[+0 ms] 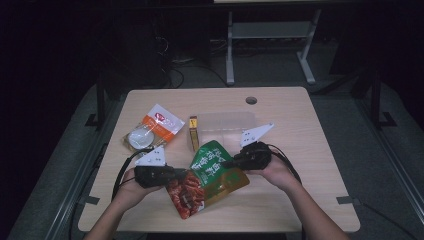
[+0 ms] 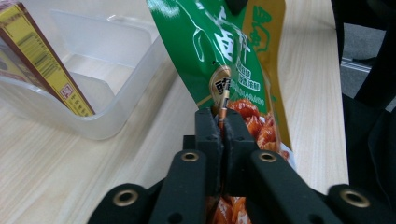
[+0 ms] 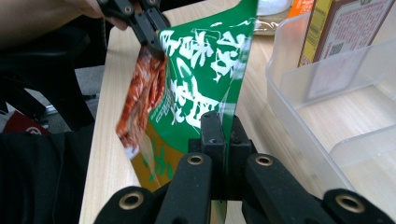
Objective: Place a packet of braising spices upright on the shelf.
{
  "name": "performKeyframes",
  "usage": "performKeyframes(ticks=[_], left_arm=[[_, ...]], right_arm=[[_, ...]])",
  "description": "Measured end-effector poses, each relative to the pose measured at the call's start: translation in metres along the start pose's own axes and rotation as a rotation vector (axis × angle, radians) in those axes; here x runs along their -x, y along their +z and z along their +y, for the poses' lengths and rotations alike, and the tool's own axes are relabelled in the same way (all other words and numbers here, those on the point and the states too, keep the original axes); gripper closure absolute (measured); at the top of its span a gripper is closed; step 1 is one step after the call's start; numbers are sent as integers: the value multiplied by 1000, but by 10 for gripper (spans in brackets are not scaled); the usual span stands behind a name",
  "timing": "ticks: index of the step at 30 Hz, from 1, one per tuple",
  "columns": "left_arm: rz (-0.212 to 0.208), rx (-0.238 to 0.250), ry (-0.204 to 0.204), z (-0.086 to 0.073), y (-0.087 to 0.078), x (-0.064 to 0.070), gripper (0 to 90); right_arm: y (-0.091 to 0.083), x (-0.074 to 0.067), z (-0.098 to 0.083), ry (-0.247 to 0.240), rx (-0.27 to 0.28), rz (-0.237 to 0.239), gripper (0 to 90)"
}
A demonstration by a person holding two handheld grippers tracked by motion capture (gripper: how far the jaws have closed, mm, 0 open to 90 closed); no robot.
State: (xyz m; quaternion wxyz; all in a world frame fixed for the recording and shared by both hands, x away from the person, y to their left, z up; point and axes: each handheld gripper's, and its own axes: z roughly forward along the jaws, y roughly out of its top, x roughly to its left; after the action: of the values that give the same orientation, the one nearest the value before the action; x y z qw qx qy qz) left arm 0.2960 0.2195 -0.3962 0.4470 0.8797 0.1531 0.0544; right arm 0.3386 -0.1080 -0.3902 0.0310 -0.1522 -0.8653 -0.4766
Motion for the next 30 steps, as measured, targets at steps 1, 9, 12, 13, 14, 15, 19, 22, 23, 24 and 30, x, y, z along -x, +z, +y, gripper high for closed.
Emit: performKeyframes(ticks=[1, 9, 12, 13, 14, 15, 19, 22, 23, 24, 30], left_arm=[[-6, 6, -8, 0, 0, 0, 836], [21, 47, -51, -4, -6, -6, 560], [27, 52, -65, -7, -9, -7, 469], [27, 45, -68, -10, -10, -7, 445], [27, 45, -68, -10, -10, -7, 422], [31, 37, -64, -11, -11, -7, 422], [63, 45, -82, -13, -13, -9, 334], [82, 38, -96, -17, -14, -12, 275], [83, 34, -102, -18, -13, -13, 266], [84, 41, -113, -19, -12, -14, 266], [92, 9, -126, -26, -8, -18, 255]], right_arm=[[-1, 0, 0, 4, 4, 2, 900], [-12, -1, 3, -19, 22, -17, 900], [-16, -2, 3, -14, 38, -11, 900], [-17, -3, 4, -23, 39, -14, 900], [-17, -3, 4, -23, 39, -14, 900], [-19, -4, 5, -29, 37, -19, 900], [-27, -5, 6, -31, 49, -29, 900], [-34, -6, 8, -39, 60, -49, 900], [-39, -8, 9, -38, 65, -62, 900], [-39, -8, 9, -38, 65, -62, 900], [-53, -12, 16, -63, 84, -82, 900]])
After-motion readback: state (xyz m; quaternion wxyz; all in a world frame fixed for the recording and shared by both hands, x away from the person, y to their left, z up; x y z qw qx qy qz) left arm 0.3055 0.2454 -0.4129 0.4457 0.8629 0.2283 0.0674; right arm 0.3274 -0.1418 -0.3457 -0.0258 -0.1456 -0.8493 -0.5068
